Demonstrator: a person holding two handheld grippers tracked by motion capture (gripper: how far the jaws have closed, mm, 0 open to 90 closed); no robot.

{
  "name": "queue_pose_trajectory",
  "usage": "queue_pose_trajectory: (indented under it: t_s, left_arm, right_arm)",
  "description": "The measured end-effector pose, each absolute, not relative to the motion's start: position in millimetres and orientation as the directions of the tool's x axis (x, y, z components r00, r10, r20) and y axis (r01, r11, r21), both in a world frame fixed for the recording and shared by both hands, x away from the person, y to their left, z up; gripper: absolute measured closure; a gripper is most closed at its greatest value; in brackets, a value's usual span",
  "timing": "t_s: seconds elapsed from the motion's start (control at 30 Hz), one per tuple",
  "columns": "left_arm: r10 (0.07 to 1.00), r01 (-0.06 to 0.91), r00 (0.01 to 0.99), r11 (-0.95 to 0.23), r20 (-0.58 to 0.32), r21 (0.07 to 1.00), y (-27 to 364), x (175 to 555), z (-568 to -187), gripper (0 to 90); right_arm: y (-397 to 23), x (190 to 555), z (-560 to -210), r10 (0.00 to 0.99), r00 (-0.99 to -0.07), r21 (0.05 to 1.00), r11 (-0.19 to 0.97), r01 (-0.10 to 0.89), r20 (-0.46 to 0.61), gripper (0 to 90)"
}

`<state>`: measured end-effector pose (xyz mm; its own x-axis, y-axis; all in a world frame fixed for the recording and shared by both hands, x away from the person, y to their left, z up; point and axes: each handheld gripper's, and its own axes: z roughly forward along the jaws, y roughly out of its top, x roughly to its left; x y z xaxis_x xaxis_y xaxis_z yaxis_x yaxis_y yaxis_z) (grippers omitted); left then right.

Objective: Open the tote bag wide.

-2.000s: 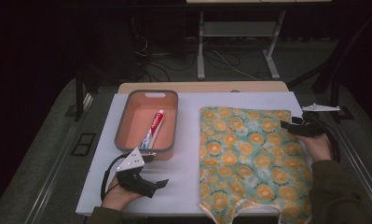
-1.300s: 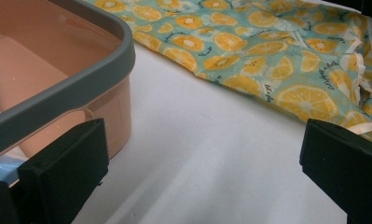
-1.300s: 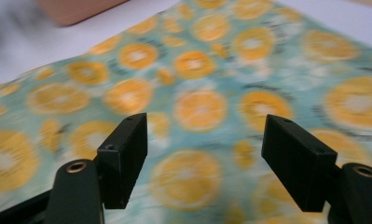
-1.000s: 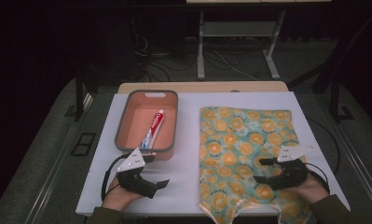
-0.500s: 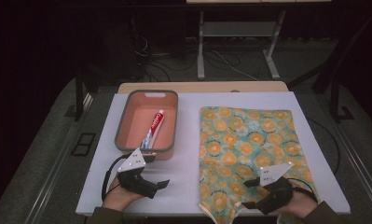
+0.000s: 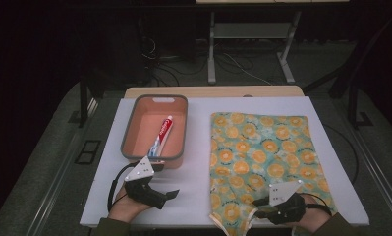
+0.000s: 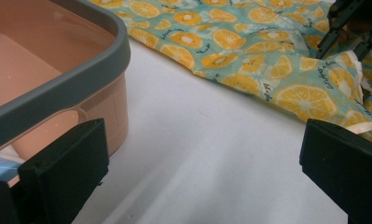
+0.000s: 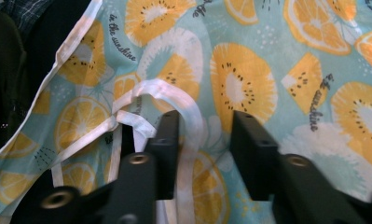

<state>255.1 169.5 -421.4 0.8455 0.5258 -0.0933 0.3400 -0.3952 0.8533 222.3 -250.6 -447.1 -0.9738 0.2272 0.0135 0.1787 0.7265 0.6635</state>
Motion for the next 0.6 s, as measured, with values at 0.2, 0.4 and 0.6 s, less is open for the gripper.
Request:
queue_pose_trajectory:
  t_s: [0.2,0.4,0.6]
  left_arm:
    - [0.526,0.339,0.846,-0.396,-0.092,0.853,169,255,-421,0.0]
    - [0.525,0.340,0.846,-0.395,-0.094,0.853,169,256,-422,0.0]
    - [0.527,0.342,0.845,-0.397,-0.093,0.852,170,256,-421,0.0]
  right_arm:
    - [-248,222,-447,0.218,-0.976,0.663,0.732,0.156,-0.012,89.9]
    - [-244,228,-445,0.265,-0.964,0.675,0.712,0.194,-0.002,90.0]
    - [-235,249,-441,0.339,-0.941,0.695,0.681,0.231,-0.019,90.0]
